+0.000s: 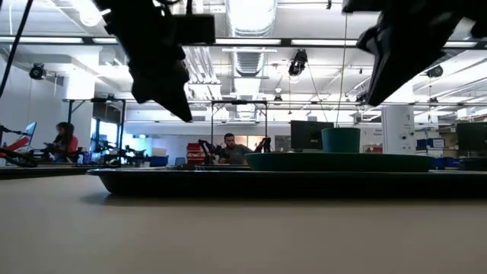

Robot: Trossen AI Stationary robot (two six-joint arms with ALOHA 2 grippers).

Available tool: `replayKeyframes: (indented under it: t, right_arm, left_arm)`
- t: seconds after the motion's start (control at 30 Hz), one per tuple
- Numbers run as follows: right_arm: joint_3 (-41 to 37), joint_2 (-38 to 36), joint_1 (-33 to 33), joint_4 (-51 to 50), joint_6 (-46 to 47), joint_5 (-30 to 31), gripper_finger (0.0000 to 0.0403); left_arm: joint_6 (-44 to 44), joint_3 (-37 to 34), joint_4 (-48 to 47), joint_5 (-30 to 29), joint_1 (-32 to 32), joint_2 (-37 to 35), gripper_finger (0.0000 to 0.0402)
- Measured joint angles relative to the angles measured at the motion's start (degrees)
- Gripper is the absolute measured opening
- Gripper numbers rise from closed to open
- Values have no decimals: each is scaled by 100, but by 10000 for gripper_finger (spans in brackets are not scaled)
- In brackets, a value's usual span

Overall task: Pick and place plate/cup/fork/spoon on tray
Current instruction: Adjust the green plate on the dark green tray

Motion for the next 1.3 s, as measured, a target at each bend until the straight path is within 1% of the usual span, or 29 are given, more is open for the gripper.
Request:
replayKeyframes:
  t: [0.13, 0.2, 0.27, 0.33, 0.4, 0.5, 0.57, 0.67, 0.77, 0.87, 0.93, 1.07, 1.2, 1.3]
  right_arm:
    - [-269, -9, -461, 22, -152, 23, 8]
    - [-360, -9, -776, 101, -356, -19, 8]
    - [-378, -9, -1109, 291, -675, -151, 8]
    - [-369, -35, -1472, 642, -1111, -520, 8]
    - [-297, -73, -1837, 948, -1541, -1034, 8]
    - [-76, -198, -2344, 1091, -1835, -1665, 8]
    - [110, -312, -2585, 1076, -1921, -1866, 8]
    - [455, -551, -2746, 1122, -2089, -1967, 8]
    - [839, -763, -2798, 1346, -2261, -2113, 8]
    - [1214, -807, -2916, 1527, -2520, -2666, 8]
    - [1419, -725, -3025, 1532, -2639, -2989, 8]
    - [1617, -382, -3275, 1533, -2581, -3582, 8]
    - [1775, 196, -3323, 1528, -2507, -3716, 8]
    - [2035, 702, -3312, 1532, -2508, -4162, 8]
  left_arm:
    - [-257, -143, -535, -102, 442, -177, 0]
    - [-210, -248, -610, -93, 709, -363, 0]
    - [17, -300, -590, -63, 984, -617, 0]
    - [321, -328, -571, 56, 1261, -929, 0]
    - [625, -328, -523, 335, 1546, -1322, 0]
    - [784, -335, -519, 934, 1964, -1983, 0]
    - [789, -355, -499, 1153, 2166, -2429, 0]
    - [773, -367, -277, 1303, 2326, -3017, 0]
    - [752, -438, 238, 1519, 2402, -3489, 0]
    - [876, -621, 811, 1575, 2404, -3830, 0]
    - [1021, -678, 906, 1571, 2416, -3959, 0]
    - [1325, -728, 909, 1545, 2479, -4100, 0]
    - [1567, -746, 733, 1544, 2566, -4218, 0]
    - [1596, -748, 521, 1535, 2601, -4324, 0]
